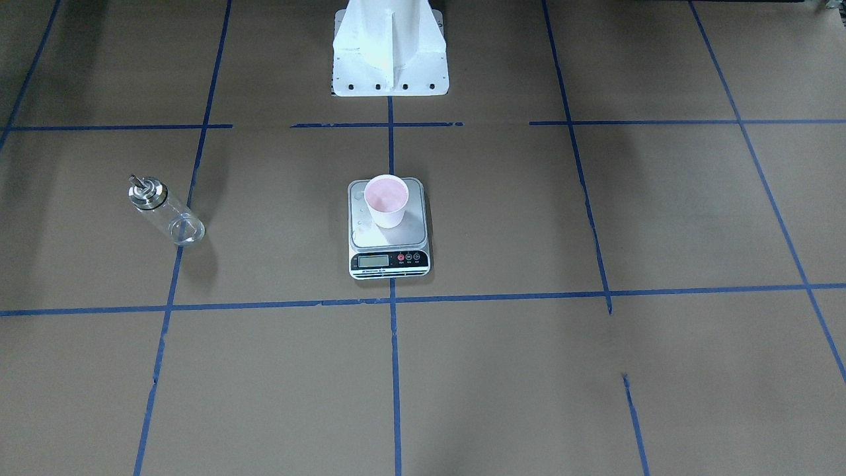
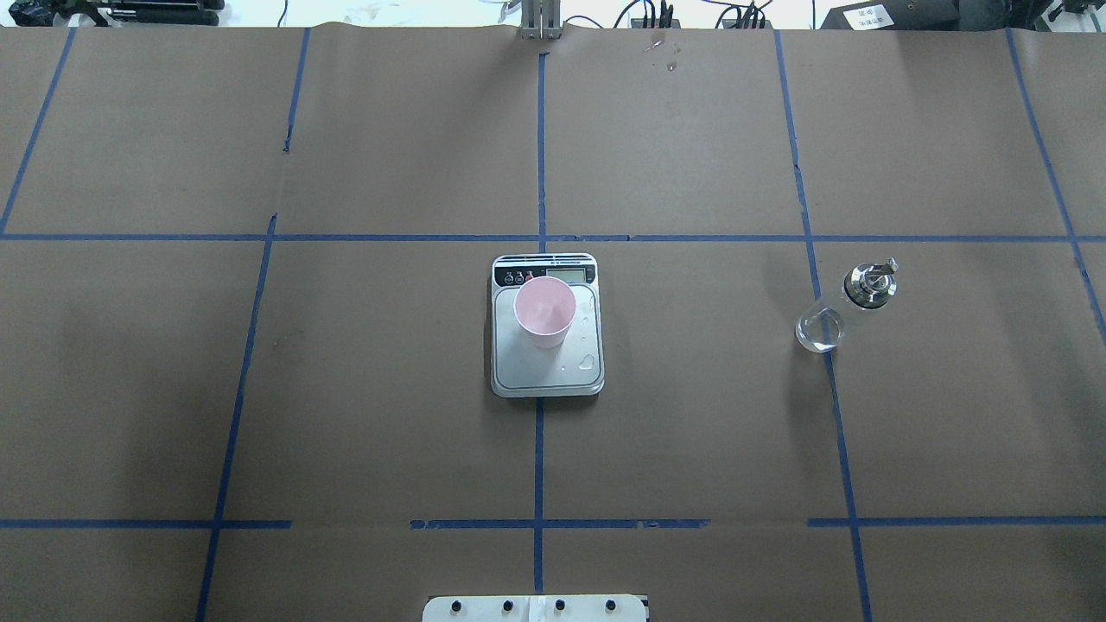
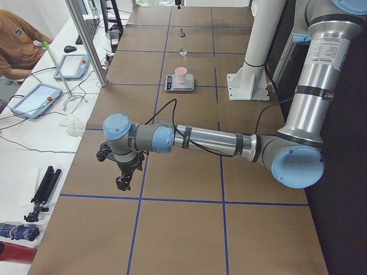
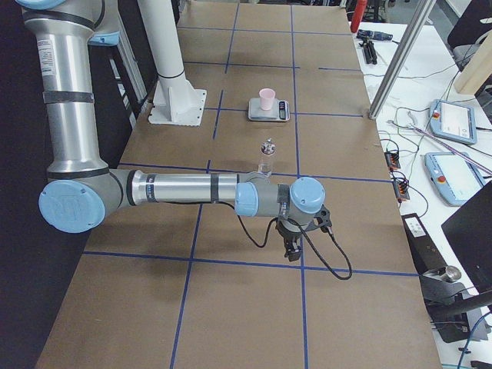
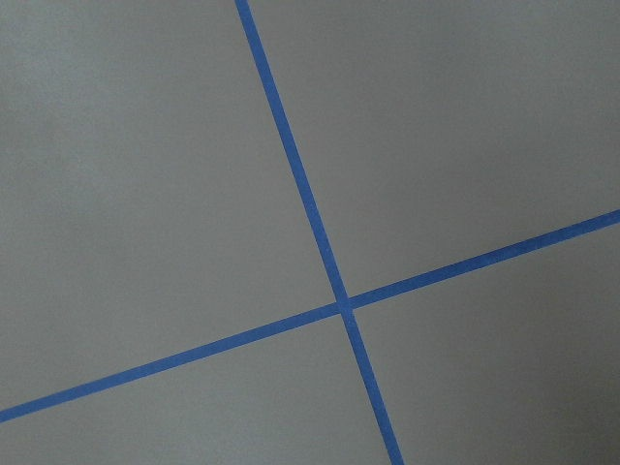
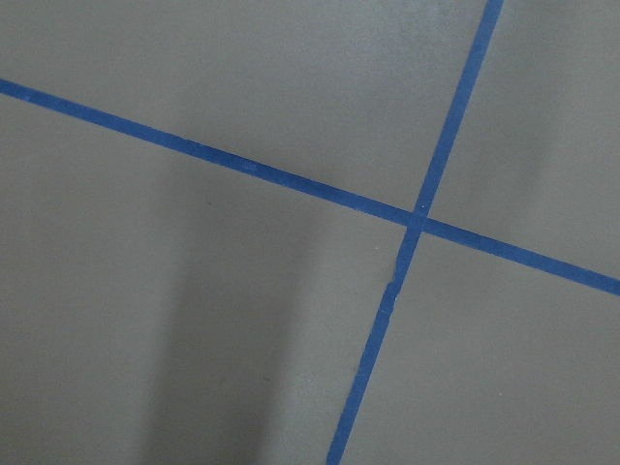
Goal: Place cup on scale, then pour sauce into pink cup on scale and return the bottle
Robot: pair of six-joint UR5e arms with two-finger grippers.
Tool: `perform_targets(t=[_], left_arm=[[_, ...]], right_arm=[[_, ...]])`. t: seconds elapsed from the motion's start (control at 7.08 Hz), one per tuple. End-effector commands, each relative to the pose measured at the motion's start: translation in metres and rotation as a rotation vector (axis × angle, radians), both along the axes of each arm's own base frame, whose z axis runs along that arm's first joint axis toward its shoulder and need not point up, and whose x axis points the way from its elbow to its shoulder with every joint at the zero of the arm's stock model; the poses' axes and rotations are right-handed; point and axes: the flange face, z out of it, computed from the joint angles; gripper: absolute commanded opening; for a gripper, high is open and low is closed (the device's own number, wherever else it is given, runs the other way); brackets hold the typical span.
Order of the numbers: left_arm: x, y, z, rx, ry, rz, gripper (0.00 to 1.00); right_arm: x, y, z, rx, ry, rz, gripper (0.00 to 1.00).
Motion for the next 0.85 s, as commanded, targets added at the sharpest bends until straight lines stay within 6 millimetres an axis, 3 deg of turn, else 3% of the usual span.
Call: perform_targets(t=[0.0, 0.14, 0.28, 0.71], left_arm=[[-0.017, 0.011, 0.008, -0.022, 0.017, -0.030, 1.00], [-0.025, 0.055, 0.039, -0.074, 0.135, -0.049, 1.00], [-0.022, 0.068, 0.021, -0.036, 0.170, -0.051, 1.00], [-0.020, 0.070, 0.022, -0.033, 0.164, -0.046, 1.00]], right_arm=[[0.000, 0.000, 0.001, -0.002, 0.000, 0.000, 1.00], [0.000, 0.000, -0.001, 0.004, -0.002, -0.001, 1.00], [0.000, 0.000, 0.000, 0.000, -0.002, 0.000, 1.00], [0.000, -0.002, -0.003, 0.006, 0.000, 0.000, 1.00]])
